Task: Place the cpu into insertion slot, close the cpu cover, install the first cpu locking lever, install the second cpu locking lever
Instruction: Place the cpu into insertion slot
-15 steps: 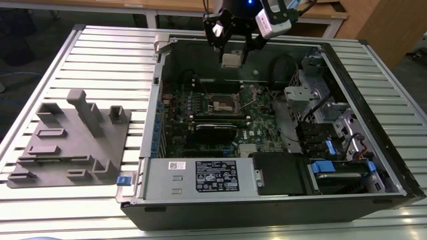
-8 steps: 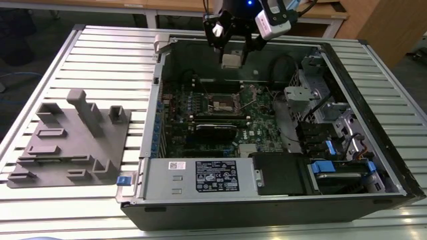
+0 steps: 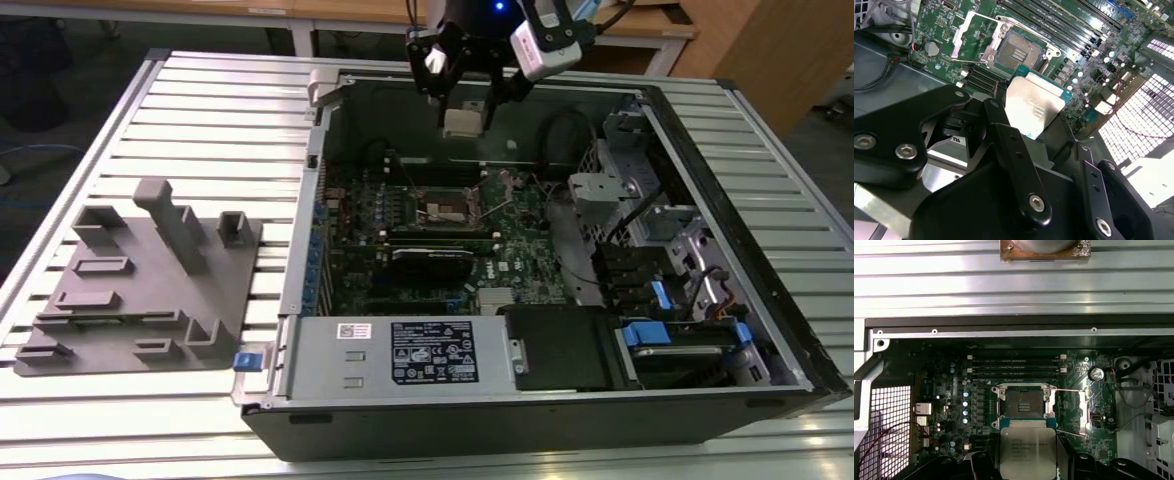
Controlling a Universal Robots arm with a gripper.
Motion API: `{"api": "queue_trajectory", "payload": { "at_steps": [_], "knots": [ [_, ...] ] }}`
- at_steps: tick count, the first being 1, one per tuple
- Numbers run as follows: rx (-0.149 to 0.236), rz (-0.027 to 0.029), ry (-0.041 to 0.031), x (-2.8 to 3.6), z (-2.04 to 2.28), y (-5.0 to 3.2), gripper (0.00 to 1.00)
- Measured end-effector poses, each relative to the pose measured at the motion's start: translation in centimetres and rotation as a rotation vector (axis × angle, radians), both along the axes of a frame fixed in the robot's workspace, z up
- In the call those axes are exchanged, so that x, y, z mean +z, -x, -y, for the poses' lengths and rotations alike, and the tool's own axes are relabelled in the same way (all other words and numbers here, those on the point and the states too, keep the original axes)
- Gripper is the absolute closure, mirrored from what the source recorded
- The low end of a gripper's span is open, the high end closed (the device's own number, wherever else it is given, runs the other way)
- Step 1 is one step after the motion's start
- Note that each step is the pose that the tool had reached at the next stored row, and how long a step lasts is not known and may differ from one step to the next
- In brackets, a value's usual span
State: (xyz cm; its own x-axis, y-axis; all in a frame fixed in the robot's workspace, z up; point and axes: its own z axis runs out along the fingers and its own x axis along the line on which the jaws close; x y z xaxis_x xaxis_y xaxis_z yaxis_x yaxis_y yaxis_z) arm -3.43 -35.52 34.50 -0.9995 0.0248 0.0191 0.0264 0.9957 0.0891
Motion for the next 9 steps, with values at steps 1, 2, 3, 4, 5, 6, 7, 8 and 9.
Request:
{"api": "queue_trajectory", "payload": {
  "at_steps": [1, 2, 3, 4, 5, 6, 7, 8, 9],
  "knots": [
    [0.000, 0.0000, 0.0000, -0.03, 0.00, 0.00, 0.46],
    [0.000, -0.0001, 0.0002, -0.07, 0.01, 0.00, 0.46],
    [0.000, -0.0001, 0.0003, -0.12, 0.00, 0.00, 0.46],
    [0.000, -0.0001, 0.0002, -0.17, 0.00, 0.00, 0.46],
    [0.000, -0.0001, 0.0002, -0.22, 0.00, 0.00, 0.46],
    [0.000, -0.0001, 0.0003, -0.27, 0.01, 0.00, 0.46],
    [0.000, 0.0001, 0.0002, -0.34, 0.01, 0.00, 0.46],
    [0.000, 0.0002, 0.0002, -0.41, 0.01, 0.00, 0.46],
    [0.000, 0.0004, 0.0003, -0.49, 0.01, 0.00, 0.46]
  ]
}}
